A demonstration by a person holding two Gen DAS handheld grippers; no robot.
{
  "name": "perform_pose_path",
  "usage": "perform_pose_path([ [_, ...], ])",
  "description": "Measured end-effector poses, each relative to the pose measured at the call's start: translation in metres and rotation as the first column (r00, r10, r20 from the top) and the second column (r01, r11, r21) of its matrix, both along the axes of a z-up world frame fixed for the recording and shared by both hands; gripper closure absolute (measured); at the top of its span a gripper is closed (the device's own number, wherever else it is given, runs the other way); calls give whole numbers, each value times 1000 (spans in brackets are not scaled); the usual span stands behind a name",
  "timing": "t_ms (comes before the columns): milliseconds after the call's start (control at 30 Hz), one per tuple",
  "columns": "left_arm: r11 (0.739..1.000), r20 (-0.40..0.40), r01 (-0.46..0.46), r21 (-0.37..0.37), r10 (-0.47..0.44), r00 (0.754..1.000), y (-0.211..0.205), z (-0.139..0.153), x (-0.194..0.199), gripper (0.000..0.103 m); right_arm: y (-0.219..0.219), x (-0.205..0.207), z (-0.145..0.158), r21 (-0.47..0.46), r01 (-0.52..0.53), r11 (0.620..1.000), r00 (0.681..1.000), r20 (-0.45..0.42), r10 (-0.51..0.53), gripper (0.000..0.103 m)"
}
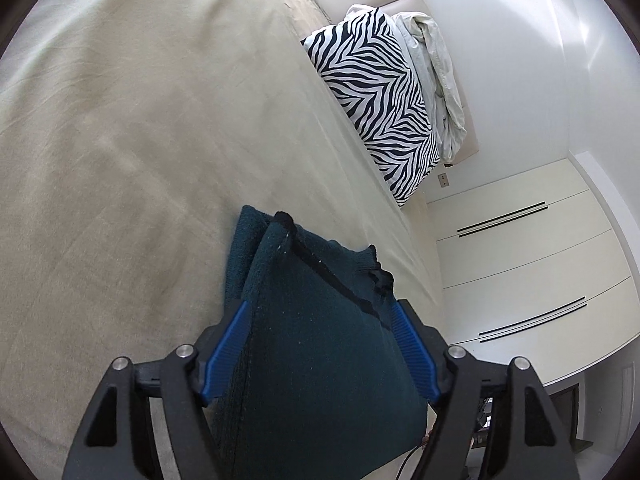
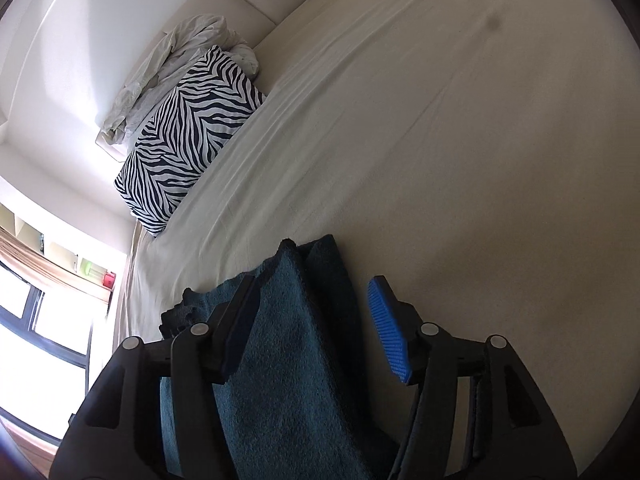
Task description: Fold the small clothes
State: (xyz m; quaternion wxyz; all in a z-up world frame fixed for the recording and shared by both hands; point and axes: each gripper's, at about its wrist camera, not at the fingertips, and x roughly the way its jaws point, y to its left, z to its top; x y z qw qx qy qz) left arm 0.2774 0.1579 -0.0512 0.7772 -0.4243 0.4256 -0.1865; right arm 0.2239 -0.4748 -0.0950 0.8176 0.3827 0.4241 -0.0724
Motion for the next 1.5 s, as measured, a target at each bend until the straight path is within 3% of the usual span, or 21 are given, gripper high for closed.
perform_pose_path([
  [133,995,33,26,93,-29,999,-7,10,-27,29,21,-31,13,-80,-104,991,995,-12,104,47],
  [300,980,38,65,189,-73,997,-20,7,-63,32,51,-71,26,-206,-226,952,974,-49,221,47],
  [533,964,15,72,256,-78,997,-27,-8,-96,36,60,-121,32,-238,-275,932,961,-65,267,48],
  [700,948,10,84,307,-92,996,-32,-14,-100,47,61,-137,33,-251,-279,927,960,-66,271,49],
  [800,943,2,101,317,-107,994,-35,-15,-99,54,63,-141,35,-261,-287,922,958,-66,279,55],
  [933,932,-9,117,342,-121,993,-39,-17,-98,57,65,-142,35,-292,-306,906,952,-94,291,70],
  [1067,928,-21,120,352,-120,993,-39,-20,-97,64,58,-143,31,-285,-288,914,957,-112,267,71],
  [1200,928,-22,122,351,-122,992,-38,-20,-97,65,42,-146,29,-255,-224,941,974,-95,206,70],
  [1267,927,-23,122,353,-122,992,-38,-21,-97,65,37,-143,24,-208,-233,950,971,-100,216,70],
  [1333,926,-23,123,357,-123,992,-39,-20,-97,65,42,-140,21,-228,-271,935,961,-116,250,71],
  [1400,923,-24,126,363,-126,992,-40,-20,-96,65,49,-139,20,-264,-303,916,952,-129,278,80],
  [1433,922,-24,127,367,-127,992,-41,-21,-96,66,52,-138,20,-278,-308,910,950,-135,281,90],
  [1500,919,-28,128,374,-127,992,-42,-21,-95,71,52,-139,21,-282,-294,913,955,-131,267,93],
])
